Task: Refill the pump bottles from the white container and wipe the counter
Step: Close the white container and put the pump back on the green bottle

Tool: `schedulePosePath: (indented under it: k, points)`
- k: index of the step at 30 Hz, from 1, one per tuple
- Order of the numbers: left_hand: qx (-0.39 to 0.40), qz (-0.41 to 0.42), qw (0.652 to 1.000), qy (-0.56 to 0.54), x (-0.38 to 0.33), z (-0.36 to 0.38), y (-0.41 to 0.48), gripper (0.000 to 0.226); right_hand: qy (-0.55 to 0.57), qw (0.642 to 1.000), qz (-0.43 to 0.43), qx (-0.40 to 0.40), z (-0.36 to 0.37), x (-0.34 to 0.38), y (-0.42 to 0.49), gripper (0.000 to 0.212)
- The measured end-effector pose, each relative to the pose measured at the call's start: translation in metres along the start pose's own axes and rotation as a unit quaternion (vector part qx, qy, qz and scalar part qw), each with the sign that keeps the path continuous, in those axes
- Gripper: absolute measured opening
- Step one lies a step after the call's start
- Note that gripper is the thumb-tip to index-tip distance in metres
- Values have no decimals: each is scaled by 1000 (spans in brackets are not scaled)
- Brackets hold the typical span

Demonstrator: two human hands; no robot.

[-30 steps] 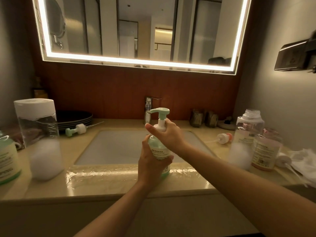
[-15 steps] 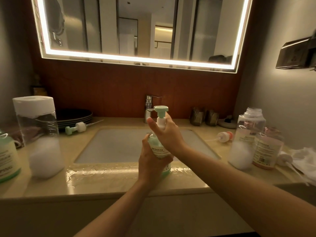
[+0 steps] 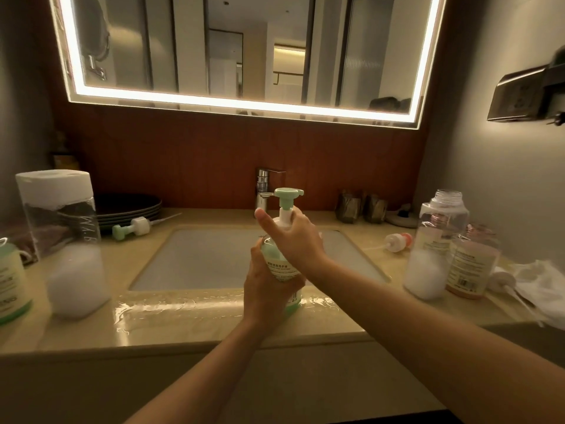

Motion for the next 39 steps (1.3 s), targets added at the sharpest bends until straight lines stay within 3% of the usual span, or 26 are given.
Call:
schedulePosePath:
  k: [5, 10, 15, 21, 30, 32, 35, 37, 39]
  points:
    - [-2, 6, 1000, -4, -3, 0, 0, 90, -44, 999, 26, -6, -2, -14, -6, 96]
    - [1, -15, 1000, -20, 1, 1, -1, 86, 23, 999, 20, 31, -6, -3, 1, 118]
    - [10, -12, 1000, -17, 2, 4, 0, 82, 69, 982, 18, 174, 5, -3, 12, 66]
    - [8, -8, 1000, -17, 0, 3, -1, 85, -23, 1000, -13, 2, -5, -4, 7, 55]
    - [36, 1, 999, 14, -7, 3, -2, 89, -42, 999, -7, -33, -11, -4, 2, 59]
    - [58, 3, 998, 15, -5, 2, -2, 95, -39, 999, -1, -3, -6, -3, 0, 71]
    - [78, -2, 997, 0, -5, -11, 0, 116, 5, 1000, 12, 9, -6, -5, 2, 110]
    - [78, -22, 997, -7, -4, -32, -2, 117, 43, 997, -5, -59, -20, -3, -8, 112]
    - [61, -7, 998, 3, -6, -60, -4, 110, 79, 980, -40, -177, -39, -4, -29, 92]
Point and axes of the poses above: each hand's wrist, its own y-axis towards the middle knuckle, its own z-axis out of the palm, x = y × z, the point moved 9 cm from there along y, towards the middle knuckle, and after that the axes turned 13 degrees about z, right-handed, at the moved point
